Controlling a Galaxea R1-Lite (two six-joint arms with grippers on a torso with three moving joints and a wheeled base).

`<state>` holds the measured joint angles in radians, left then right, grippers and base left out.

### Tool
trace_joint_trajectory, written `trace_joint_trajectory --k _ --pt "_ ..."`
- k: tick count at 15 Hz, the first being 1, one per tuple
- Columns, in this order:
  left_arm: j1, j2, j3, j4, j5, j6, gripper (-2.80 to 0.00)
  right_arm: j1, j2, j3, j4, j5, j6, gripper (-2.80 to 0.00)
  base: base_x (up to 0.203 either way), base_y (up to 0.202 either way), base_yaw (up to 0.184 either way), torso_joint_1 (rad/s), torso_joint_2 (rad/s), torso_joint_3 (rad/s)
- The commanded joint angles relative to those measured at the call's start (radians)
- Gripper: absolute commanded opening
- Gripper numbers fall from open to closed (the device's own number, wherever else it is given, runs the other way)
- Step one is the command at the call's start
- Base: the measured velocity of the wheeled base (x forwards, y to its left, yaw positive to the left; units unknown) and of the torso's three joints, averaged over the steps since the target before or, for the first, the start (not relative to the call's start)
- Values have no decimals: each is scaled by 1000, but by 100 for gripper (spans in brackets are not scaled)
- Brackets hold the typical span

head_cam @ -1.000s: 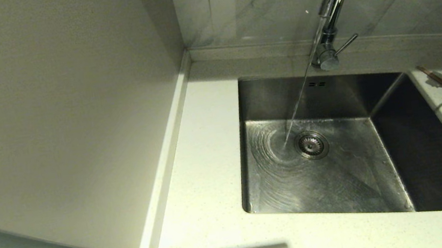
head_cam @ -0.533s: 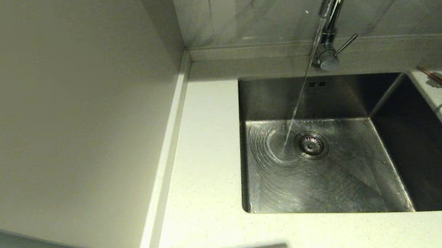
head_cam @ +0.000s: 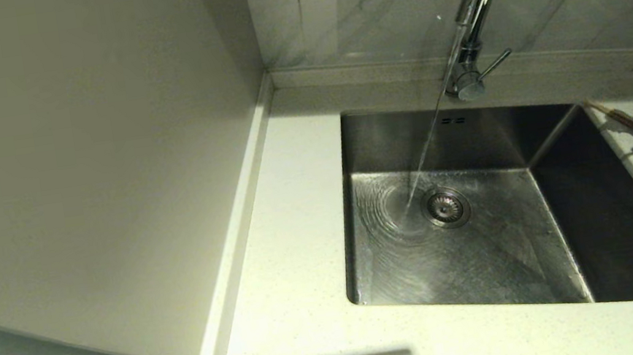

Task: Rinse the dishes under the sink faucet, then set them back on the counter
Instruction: Pick up the chopsticks

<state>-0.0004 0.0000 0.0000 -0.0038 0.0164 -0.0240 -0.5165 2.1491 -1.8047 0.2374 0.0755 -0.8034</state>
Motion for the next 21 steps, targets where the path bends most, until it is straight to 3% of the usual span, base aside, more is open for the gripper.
trace_joint_trajectory --k 1,21 --pt "0 -2 0 -1 0 -1 -280 15 -26 35 3 3 -5 -280 0 0 0 0 0 0" --pt "0 -2 0 -1 0 -1 -280 30 -81 113 2 7 -3 -280 0 0 0 0 0 0"
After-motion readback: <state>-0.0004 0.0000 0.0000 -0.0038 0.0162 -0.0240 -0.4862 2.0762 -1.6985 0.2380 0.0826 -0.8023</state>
